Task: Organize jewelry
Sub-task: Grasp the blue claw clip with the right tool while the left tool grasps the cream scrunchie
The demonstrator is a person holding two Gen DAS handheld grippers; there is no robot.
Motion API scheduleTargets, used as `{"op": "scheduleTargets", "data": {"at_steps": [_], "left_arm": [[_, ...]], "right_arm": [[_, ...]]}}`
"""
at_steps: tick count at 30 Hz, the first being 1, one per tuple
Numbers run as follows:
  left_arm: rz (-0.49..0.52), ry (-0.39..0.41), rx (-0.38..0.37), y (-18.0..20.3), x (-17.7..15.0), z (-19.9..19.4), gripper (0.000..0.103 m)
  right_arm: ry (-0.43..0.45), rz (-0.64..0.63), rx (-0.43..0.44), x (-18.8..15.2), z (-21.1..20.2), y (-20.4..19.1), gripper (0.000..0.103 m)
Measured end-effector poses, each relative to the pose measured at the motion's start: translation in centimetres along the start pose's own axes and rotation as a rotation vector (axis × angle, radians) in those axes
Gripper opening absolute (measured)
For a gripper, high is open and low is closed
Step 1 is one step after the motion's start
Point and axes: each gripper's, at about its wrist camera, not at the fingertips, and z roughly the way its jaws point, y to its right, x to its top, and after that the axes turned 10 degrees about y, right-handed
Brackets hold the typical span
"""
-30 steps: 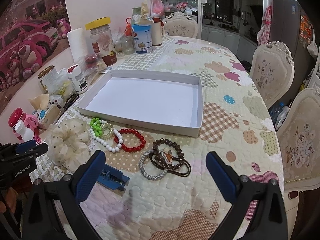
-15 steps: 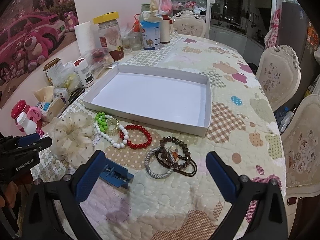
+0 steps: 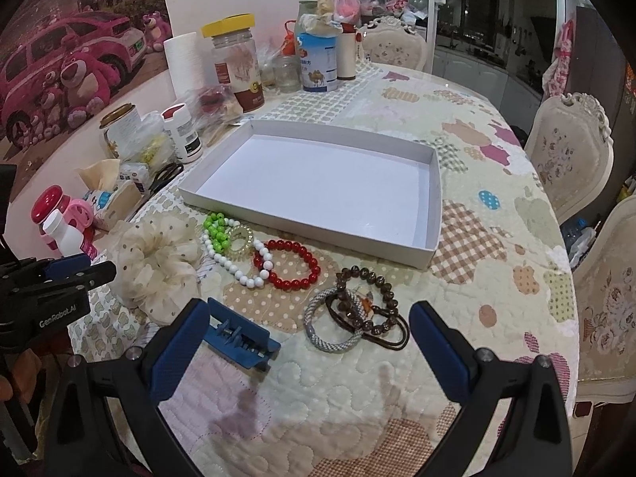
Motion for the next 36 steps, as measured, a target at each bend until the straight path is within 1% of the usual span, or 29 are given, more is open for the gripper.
{"op": "scheduleTargets", "data": {"at_steps": [5,10,13,16,19,21,22,23,25,26,27,28,29,30,31,32,33,34,35,36], "left_arm": [[-0.008,-0.013,-0.003,-0.4,0.1,0.1,0.039],[-0.082,-0.045,-0.035,-2.4,0.6,0.4,0.039],[-0.129,-0.060,-0.064,-3.6,0.8,0.6,0.039],[-0.168,-0.076,-0.111,-4.3,1.1,1.0,0.039],[-0.203,-0.099,-0.185,-4.3,1.5,1.5,0.039],[-0.204,-0.117,-0.219,-4.0,1.8,2.0,0.039],[-0.203,-0.126,-0.236,-3.7,1.9,2.2,0.041],[-0.205,-0.128,-0.251,-3.6,2.0,2.5,0.046],[-0.206,-0.137,-0.271,-3.1,2.2,3.2,0.050],[-0.199,-0.150,-0.278,-2.8,2.3,3.7,0.050],[-0.192,-0.159,-0.283,-2.5,2.3,4.0,0.050],[-0.178,-0.169,-0.284,-2.2,2.3,4.6,0.050],[-0.169,-0.178,-0.278,-1.9,2.3,5.1,0.050],[-0.164,-0.189,-0.270,-1.8,2.3,5.6,0.050],[-0.166,-0.198,-0.267,-1.7,2.1,6.2,0.050],[-0.168,-0.201,-0.265,-1.7,2.0,6.6,0.049],[-0.169,-0.197,-0.254,-1.8,1.9,6.9,0.044],[-0.165,-0.190,-0.242,-1.8,1.9,7.0,0.029],[-0.156,-0.184,-0.239,-1.8,2.0,6.9,0.021],[-0.149,-0.182,-0.247,-1.8,2.1,6.9,0.019]], "right_arm": [[-0.008,-0.017,0.039,-0.2,0.2,-0.3,0.102],[-0.061,-0.021,0.122,-1.3,1.2,-0.3,0.102],[-0.088,-0.046,0.170,-1.8,1.9,-0.5,0.102],[-0.097,-0.122,0.202,-2.1,2.7,-1.4,0.102],[-0.117,-0.212,0.246,-2.0,3.6,-2.6,0.102],[-0.132,-0.272,0.271,-2.1,4.3,-3.4,0.102],[-0.141,-0.299,0.275,-2.1,4.6,-3.8,0.102],[-0.153,-0.333,0.280,-2.3,5.0,-4.2,0.102],[-0.157,-0.374,0.277,-2.5,5.6,-4.6,0.102],[-0.159,-0.383,0.274,-2.6,5.8,-4.6,0.099],[-0.163,-0.386,0.281,-2.6,6.2,-4.7,0.090],[-0.168,-0.381,0.288,-2.7,6.4,-4.7,0.084],[-0.181,-0.365,0.300,-2.7,6.8,-4.6,0.074],[-0.190,-0.352,0.309,-2.7,7.0,-4.5,0.066],[-0.196,-0.342,0.318,-2.8,7.3,-4.4,0.064],[-0.200,-0.336,0.323,-2.9,7.5,-4.4,0.056],[-0.201,-0.335,0.328,-3.2,7.6,-4.4,0.045],[-0.197,-0.333,0.330,-3.3,7.6,-4.4,0.043],[-0.187,-0.330,0.333,-3.4,7.4,-4.5,0.040],[-0.171,-0.322,0.348,-3.5,7.1,-4.4,0.037]]}}
